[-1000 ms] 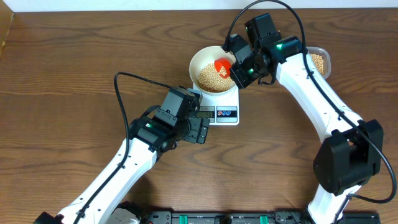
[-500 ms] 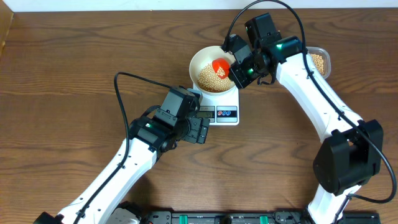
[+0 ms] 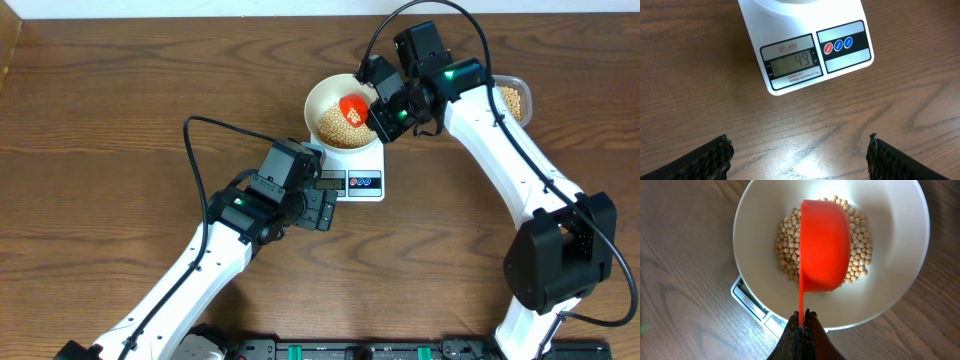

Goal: Scoop item into bowl and weigh 50g on scale
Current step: 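Tilt the red scoop over the bowl to drop a few beans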

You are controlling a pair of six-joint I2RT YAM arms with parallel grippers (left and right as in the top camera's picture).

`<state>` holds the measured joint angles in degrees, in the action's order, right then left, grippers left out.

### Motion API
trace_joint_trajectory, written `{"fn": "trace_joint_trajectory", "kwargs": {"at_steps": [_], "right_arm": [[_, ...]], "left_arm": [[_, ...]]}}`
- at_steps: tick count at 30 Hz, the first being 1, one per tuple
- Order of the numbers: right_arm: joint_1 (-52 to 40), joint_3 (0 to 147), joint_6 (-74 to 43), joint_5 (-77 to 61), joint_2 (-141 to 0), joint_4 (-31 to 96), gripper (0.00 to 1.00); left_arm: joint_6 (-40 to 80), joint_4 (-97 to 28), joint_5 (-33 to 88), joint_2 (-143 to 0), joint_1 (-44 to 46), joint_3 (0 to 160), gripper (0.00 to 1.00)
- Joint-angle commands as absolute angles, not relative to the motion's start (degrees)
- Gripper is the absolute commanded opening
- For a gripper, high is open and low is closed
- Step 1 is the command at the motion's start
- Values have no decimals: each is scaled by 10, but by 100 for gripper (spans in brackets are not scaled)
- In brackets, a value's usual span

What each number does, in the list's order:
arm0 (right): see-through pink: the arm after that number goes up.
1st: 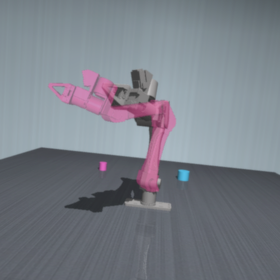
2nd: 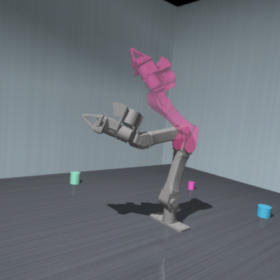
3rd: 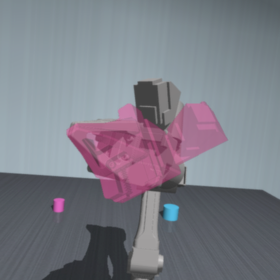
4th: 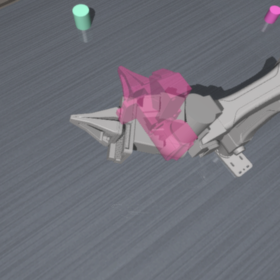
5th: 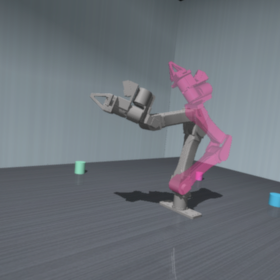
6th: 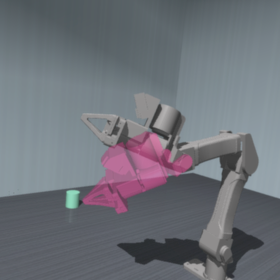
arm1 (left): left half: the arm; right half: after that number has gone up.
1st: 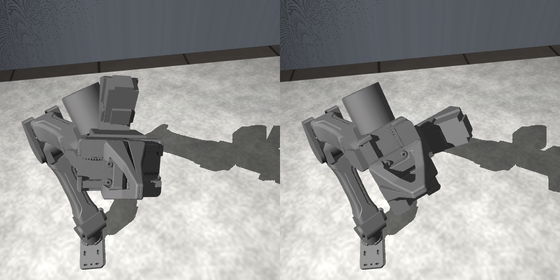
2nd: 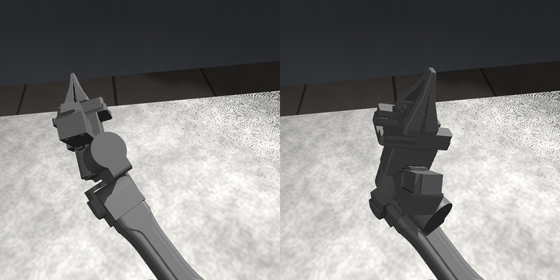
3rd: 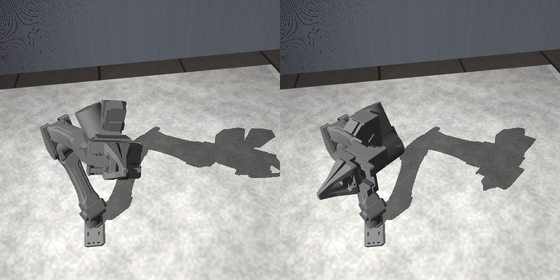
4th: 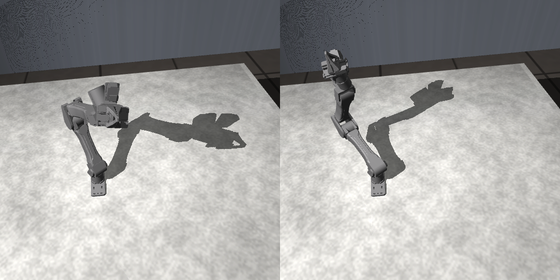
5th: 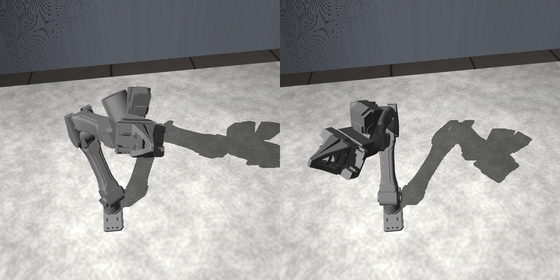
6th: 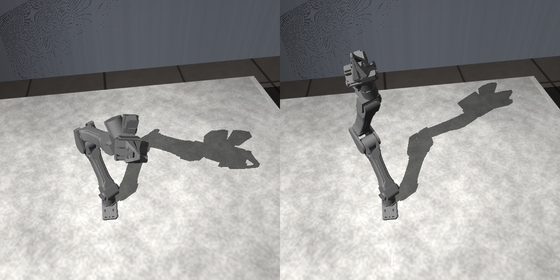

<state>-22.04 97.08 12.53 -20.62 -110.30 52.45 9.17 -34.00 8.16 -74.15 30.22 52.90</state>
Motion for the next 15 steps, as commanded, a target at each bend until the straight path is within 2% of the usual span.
{"fn": "trace_joint_trajectory", "kwargs": {"at_steps": [1, 15], "right_arm": [[-221, 978, 125, -213, -1096, 522, 1], [-202, 978, 119, -279, -1096, 516, 1]], "left_arm": [[90, -340, 72, -745, 303, 528, 88], [90, -340, 72, -745, 303, 528, 88]]}}
